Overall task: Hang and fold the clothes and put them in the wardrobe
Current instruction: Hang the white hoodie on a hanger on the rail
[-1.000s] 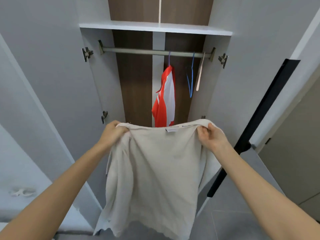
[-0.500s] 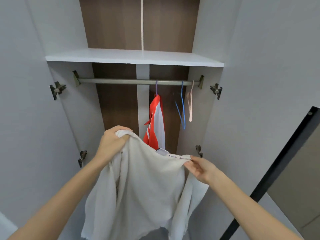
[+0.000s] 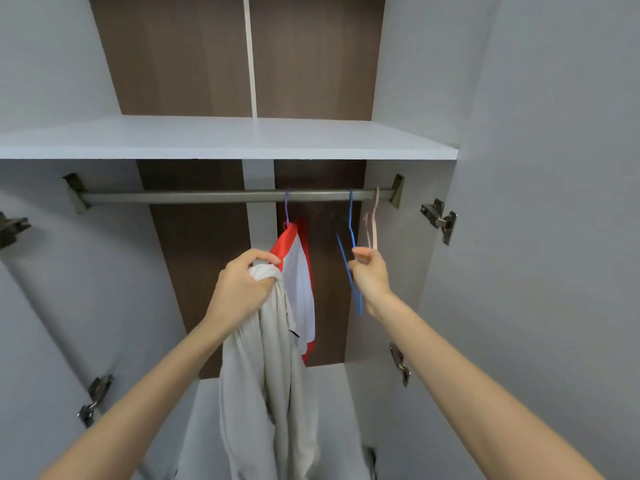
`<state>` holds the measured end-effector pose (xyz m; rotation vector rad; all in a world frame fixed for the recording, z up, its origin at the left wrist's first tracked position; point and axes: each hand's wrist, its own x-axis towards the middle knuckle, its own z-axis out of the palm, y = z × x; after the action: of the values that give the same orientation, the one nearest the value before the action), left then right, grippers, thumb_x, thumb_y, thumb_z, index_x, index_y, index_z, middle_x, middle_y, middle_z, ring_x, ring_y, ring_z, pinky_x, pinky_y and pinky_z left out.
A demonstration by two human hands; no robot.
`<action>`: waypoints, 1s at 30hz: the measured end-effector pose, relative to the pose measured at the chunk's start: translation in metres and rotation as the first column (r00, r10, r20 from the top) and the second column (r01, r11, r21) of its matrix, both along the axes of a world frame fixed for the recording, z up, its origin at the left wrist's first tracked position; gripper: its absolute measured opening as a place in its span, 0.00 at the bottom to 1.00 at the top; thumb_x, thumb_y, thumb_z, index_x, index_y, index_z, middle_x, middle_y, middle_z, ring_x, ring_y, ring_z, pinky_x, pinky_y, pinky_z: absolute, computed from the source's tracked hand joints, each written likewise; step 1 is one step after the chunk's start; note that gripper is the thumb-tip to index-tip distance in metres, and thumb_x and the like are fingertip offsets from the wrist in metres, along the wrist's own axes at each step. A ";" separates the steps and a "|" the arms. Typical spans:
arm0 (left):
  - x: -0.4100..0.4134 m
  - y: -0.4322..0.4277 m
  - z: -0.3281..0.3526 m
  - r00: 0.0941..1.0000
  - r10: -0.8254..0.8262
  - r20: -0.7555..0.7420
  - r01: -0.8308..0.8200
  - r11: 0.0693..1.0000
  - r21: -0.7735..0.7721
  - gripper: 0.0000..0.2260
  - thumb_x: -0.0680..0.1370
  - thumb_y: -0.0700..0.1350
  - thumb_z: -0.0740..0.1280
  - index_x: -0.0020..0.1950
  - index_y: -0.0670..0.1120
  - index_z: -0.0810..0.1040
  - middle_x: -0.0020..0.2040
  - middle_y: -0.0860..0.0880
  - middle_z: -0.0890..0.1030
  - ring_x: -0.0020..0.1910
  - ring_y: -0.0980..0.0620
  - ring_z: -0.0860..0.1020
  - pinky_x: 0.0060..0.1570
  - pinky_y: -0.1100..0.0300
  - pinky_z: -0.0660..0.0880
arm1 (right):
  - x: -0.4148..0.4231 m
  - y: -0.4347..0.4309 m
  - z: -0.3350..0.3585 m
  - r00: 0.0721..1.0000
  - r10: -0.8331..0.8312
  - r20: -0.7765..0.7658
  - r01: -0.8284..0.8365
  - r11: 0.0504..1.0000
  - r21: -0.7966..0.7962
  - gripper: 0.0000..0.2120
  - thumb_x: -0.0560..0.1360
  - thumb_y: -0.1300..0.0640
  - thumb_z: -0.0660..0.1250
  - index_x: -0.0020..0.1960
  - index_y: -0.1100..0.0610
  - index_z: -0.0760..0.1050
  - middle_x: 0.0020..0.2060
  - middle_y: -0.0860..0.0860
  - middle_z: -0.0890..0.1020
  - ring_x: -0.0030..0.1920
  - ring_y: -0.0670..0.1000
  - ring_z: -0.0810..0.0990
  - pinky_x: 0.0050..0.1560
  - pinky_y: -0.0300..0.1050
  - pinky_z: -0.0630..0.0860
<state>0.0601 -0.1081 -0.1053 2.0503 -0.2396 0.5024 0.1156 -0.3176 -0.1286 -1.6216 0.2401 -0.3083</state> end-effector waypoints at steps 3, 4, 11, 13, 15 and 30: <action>0.038 -0.004 0.006 0.999 -0.034 -0.039 0.035 0.999 0.024 0.13 0.72 0.35 0.68 0.47 0.54 0.79 0.47 0.58 0.80 0.48 0.58 0.78 0.37 0.78 0.70 | 0.059 -0.007 0.008 1.000 -0.001 0.009 0.002 0.984 -0.176 0.21 0.78 0.64 0.61 0.70 0.56 0.65 0.68 0.54 0.69 0.61 0.52 0.73 0.56 0.40 0.71; 0.050 -0.004 0.007 0.998 -0.042 -0.047 0.043 0.999 0.031 0.14 0.72 0.35 0.69 0.46 0.55 0.79 0.47 0.58 0.80 0.48 0.58 0.78 0.37 0.78 0.71 | 0.078 -0.008 0.009 1.000 0.007 -0.004 -0.007 0.974 -0.225 0.23 0.78 0.64 0.61 0.72 0.56 0.63 0.69 0.55 0.68 0.62 0.53 0.73 0.58 0.42 0.72; 0.111 0.004 0.001 0.996 -0.014 -0.091 0.018 0.999 0.036 0.15 0.71 0.36 0.71 0.46 0.57 0.78 0.47 0.58 0.80 0.46 0.65 0.77 0.35 0.78 0.71 | 0.170 -0.014 0.004 0.977 0.068 -0.202 -0.120 0.958 -0.260 0.32 0.78 0.65 0.62 0.76 0.52 0.52 0.65 0.59 0.71 0.57 0.60 0.77 0.52 0.51 0.78; 0.122 0.008 -0.002 0.995 0.000 -0.102 0.004 0.999 0.039 0.15 0.71 0.36 0.71 0.46 0.57 0.79 0.46 0.59 0.80 0.45 0.68 0.76 0.36 0.79 0.70 | 0.184 -0.012 -0.001 0.977 0.060 -0.206 -0.110 0.965 -0.237 0.29 0.79 0.64 0.61 0.75 0.52 0.54 0.63 0.59 0.74 0.56 0.60 0.78 0.46 0.48 0.77; 0.130 0.013 -0.005 0.994 0.017 -0.110 -0.013 0.999 0.038 0.15 0.71 0.35 0.71 0.45 0.56 0.79 0.45 0.59 0.80 0.45 0.69 0.76 0.36 0.79 0.70 | 0.192 -0.009 -0.005 0.988 0.007 -0.156 -0.044 0.971 -0.235 0.23 0.80 0.60 0.60 0.73 0.54 0.58 0.63 0.58 0.75 0.57 0.59 0.77 0.49 0.47 0.74; 0.127 0.031 -0.023 0.981 -0.022 -0.193 0.039 0.996 0.083 0.12 0.72 0.36 0.69 0.45 0.54 0.79 0.46 0.55 0.80 0.45 0.57 0.78 0.41 0.67 0.73 | 0.118 -0.016 0.005 0.993 -0.096 -0.071 0.062 0.922 -0.382 0.05 0.80 0.60 0.57 0.52 0.57 0.60 0.47 0.55 0.73 0.46 0.55 0.72 0.45 0.44 0.67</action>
<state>0.1872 -0.0768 -0.1278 2.1602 -0.1795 0.2767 0.2332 -0.3339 -0.1239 -2.0160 0.3294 -0.3619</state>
